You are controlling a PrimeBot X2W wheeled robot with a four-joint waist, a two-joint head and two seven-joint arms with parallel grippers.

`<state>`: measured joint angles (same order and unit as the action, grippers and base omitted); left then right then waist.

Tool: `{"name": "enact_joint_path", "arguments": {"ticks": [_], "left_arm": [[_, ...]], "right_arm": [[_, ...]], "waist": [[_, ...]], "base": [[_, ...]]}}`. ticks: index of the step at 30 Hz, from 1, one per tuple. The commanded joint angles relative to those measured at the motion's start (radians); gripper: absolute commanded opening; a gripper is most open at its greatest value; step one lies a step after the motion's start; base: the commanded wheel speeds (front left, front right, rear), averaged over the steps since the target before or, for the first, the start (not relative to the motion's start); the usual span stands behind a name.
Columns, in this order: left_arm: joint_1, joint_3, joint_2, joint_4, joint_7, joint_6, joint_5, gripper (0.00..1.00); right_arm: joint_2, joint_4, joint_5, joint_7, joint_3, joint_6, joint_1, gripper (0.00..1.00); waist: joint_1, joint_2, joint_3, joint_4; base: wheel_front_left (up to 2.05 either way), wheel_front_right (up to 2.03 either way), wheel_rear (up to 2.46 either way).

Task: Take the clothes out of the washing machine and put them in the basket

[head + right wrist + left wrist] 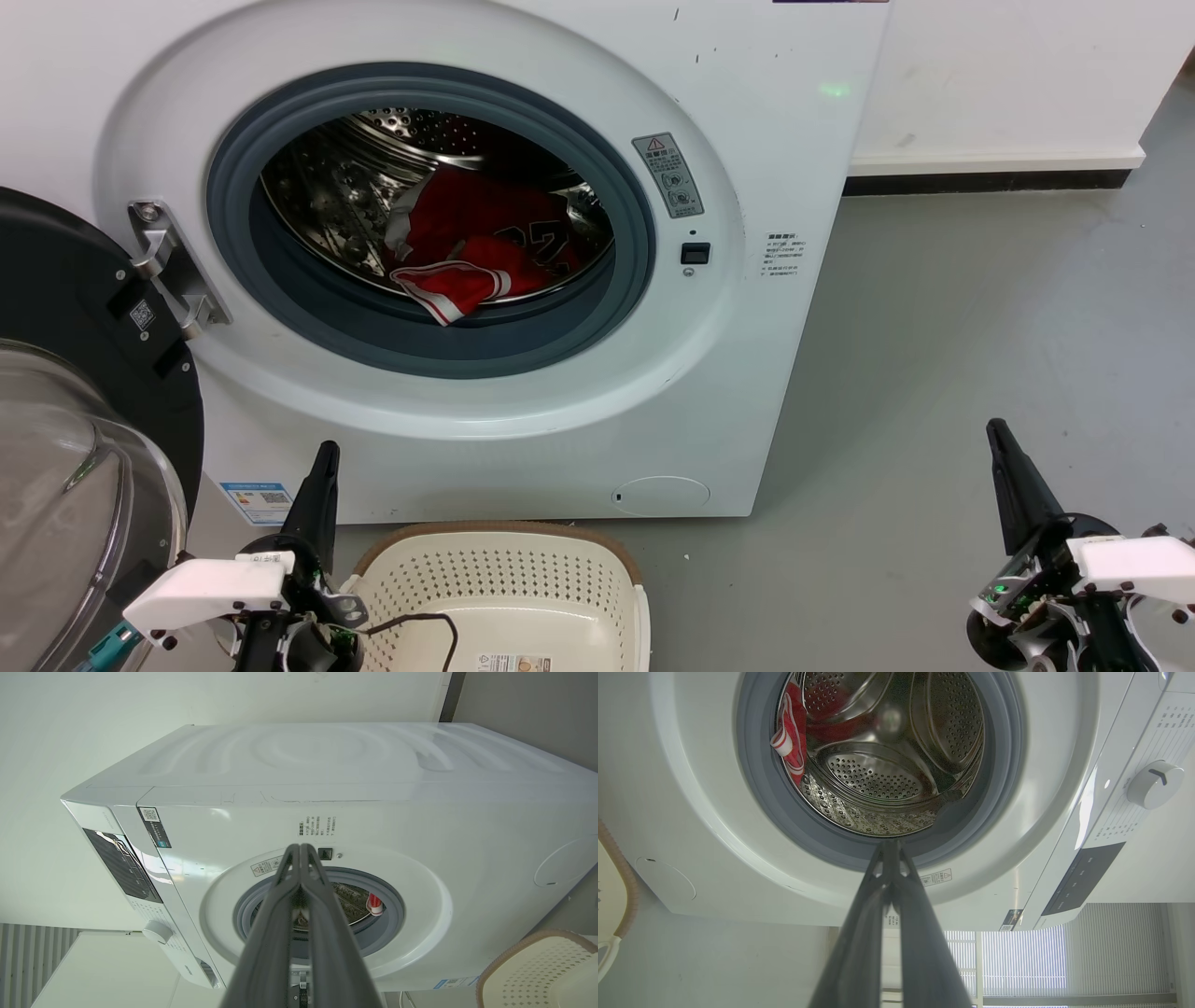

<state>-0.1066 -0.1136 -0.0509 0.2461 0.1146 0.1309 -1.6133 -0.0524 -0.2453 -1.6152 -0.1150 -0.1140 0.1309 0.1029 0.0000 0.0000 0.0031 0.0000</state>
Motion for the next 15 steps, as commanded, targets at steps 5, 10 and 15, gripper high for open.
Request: {"name": "enact_joint_path", "arguments": {"ticks": [5, 10, 15], "left_arm": [[-0.006, -0.001, 0.001, 0.0, 0.002, 0.002, 0.001, 0.0], [-0.006, -0.001, 0.001, 0.0, 0.002, 0.002, 0.001, 0.0], [-0.006, -0.001, 0.001, 0.0, 0.002, 0.002, 0.001, 0.0]], "right_arm": [[0.003, -0.001, 0.005, 0.0, 0.001, 0.0, 0.013, 0.0], [0.003, -0.001, 0.005, 0.0, 0.001, 0.0, 0.013, 0.0], [0.003, -0.001, 0.005, 0.0, 0.001, 0.0, 0.013, 0.0]], "waist": [[0.0, 0.0, 0.0, 0.0], [0.0, 0.0, 0.0, 0.0], [0.0, 0.0, 0.0, 0.0]], "base": [[0.0, 0.0, 0.0], [0.0, 0.0, 0.0], [0.0, 0.0, 0.0]]}}
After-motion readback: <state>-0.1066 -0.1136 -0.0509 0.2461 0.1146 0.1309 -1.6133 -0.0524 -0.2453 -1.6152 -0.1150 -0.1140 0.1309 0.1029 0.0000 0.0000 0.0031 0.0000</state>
